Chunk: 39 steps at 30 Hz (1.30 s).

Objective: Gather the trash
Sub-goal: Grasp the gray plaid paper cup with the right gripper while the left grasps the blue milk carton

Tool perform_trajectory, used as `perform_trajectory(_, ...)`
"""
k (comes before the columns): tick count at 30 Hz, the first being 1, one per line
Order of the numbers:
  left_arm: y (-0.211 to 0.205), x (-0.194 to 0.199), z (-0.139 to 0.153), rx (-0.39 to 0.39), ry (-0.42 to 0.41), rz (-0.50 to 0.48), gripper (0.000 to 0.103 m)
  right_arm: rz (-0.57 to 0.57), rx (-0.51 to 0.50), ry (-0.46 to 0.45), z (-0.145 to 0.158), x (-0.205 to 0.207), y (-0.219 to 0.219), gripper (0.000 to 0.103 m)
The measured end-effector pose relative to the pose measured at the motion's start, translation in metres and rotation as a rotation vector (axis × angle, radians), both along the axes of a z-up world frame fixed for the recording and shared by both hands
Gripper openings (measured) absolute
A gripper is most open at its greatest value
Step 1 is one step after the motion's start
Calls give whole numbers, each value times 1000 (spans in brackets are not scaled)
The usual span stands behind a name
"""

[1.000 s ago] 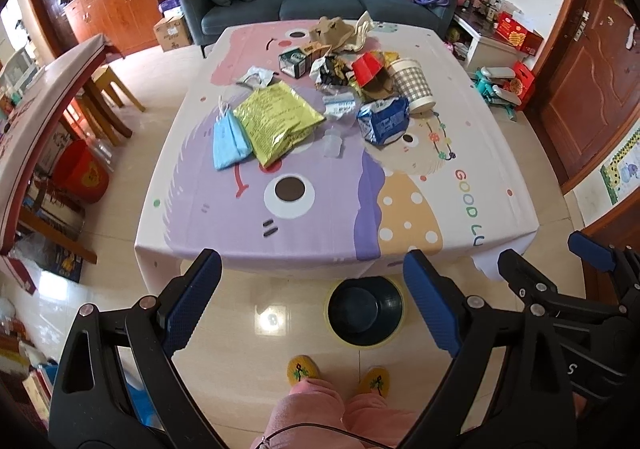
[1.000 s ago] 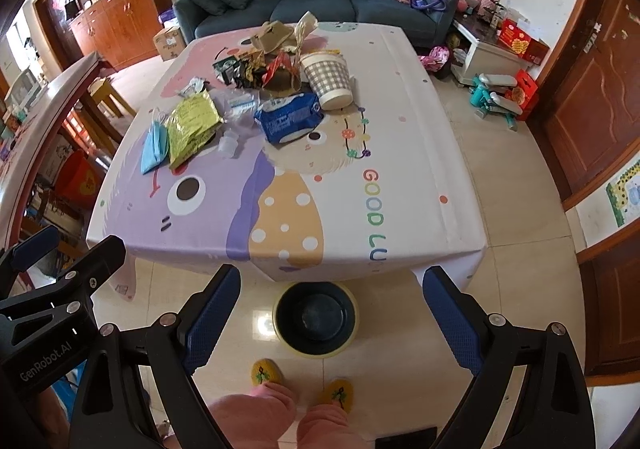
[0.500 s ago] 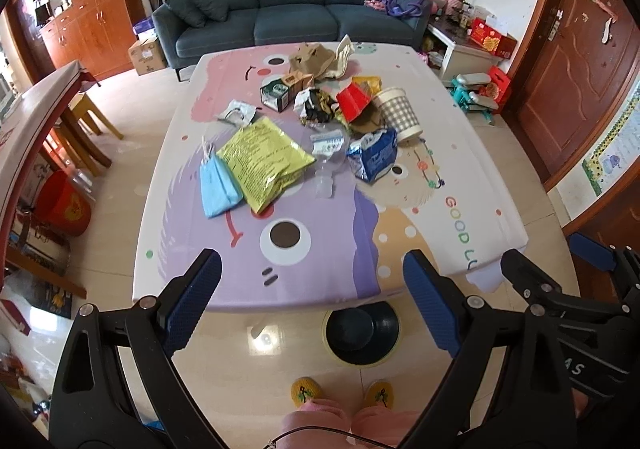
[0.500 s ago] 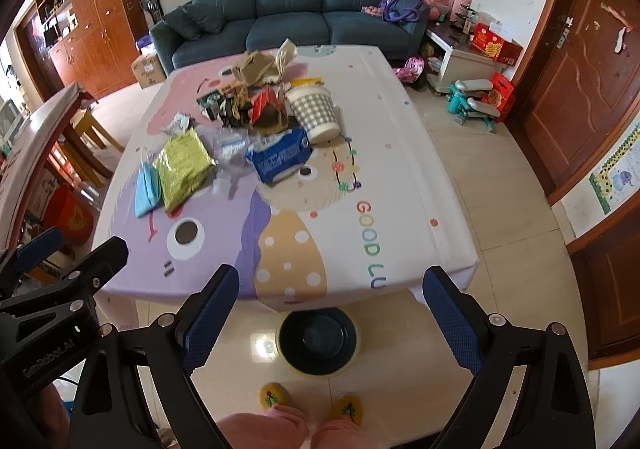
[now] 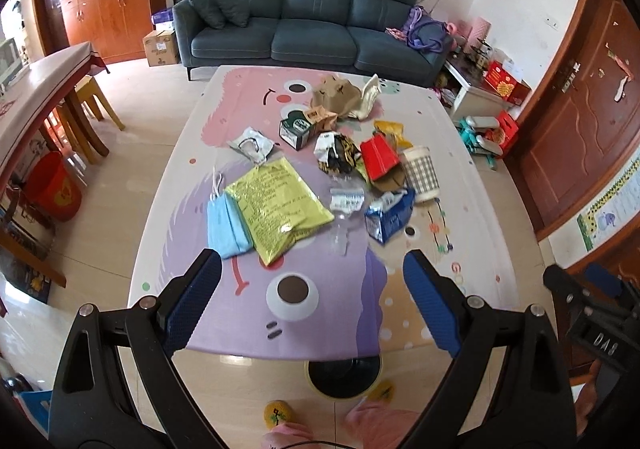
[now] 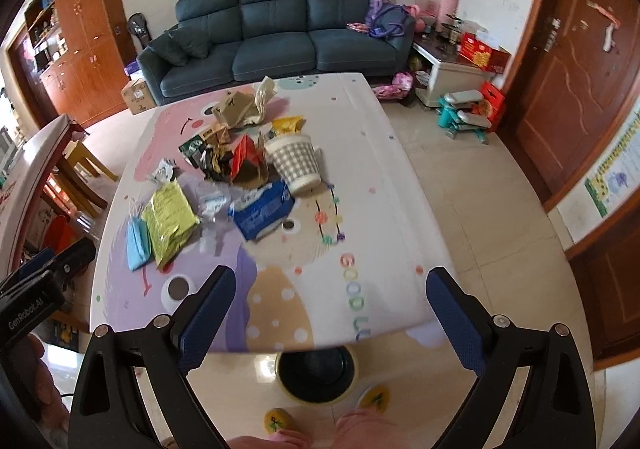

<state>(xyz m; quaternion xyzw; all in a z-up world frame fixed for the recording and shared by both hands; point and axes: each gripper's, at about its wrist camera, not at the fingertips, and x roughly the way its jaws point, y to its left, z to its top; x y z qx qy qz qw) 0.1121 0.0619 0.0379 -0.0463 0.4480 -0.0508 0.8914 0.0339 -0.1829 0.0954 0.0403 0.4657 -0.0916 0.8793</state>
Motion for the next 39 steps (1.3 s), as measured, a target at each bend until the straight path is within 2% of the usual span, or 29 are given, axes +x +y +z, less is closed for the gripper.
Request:
perform_trajectory(7, -51, 50, -11, 46, 22, -15, 91, 153, 78, 48, -16, 91, -35, 97)
perform_trajectory(11, -92, 91, -31, 67, 75, -20, 91, 245, 140, 121, -48, 157, -58, 97)
perform_trajectory(14, -121, 123, -54, 71, 144, -36, 90, 311, 183, 198, -83, 210, -77, 97)
perform_trajectory(19, -141, 152, -99, 80, 246, 89, 86, 395, 230, 267, -140, 274, -81, 97)
perform_trajectory(22, -135, 154, -114, 75, 294, 168, 86, 428, 252, 306, -170, 304, -72, 91)
perform_trajectory(26, -125, 152, -122, 78, 317, 212, 86, 464, 266, 345, -198, 324, -56, 87)
perform_trajectory(28, -124, 152, -121, 86, 311, 209, 86, 476, 265, 375, -210, 327, -51, 74)
perform_trajectory(31, -127, 156, -121, 94, 306, 179, 86, 500, 278, 362, -211, 327, -50, 70)
perform_trajectory(35, -148, 165, -128, 114, 326, 77, 86, 507, 322, 375, -205, 319, -68, 68)
perform_trajectory(39, -177, 175, -137, 192, 348, -68, 86, 497, 360, 391, -199, 307, -96, 67)
